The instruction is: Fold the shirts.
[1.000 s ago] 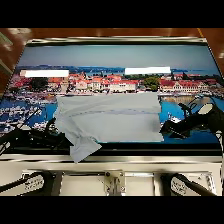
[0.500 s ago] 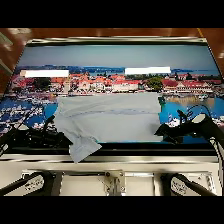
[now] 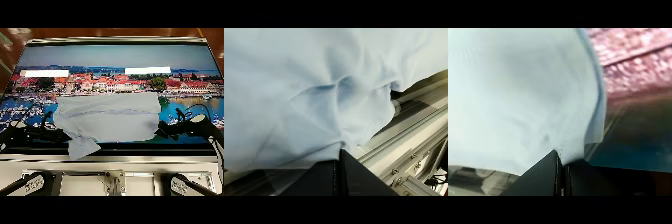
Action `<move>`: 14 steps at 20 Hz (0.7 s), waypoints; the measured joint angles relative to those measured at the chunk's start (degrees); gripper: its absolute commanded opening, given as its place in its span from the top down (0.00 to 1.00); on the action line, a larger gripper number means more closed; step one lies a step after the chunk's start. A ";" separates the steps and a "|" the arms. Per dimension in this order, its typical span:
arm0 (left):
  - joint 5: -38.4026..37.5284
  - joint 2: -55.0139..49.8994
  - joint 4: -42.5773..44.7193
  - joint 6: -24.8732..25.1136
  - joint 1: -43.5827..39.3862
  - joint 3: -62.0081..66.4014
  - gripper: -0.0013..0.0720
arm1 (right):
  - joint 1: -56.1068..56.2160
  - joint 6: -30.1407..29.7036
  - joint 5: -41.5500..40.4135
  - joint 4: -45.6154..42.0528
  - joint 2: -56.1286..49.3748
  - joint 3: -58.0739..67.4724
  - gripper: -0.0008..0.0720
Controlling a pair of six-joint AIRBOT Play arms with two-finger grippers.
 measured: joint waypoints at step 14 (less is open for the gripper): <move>4.76 -2.73 -0.42 -1.60 0.02 24.48 0.94 | 11.43 -4.24 -15.32 -1.62 -4.83 21.57 0.91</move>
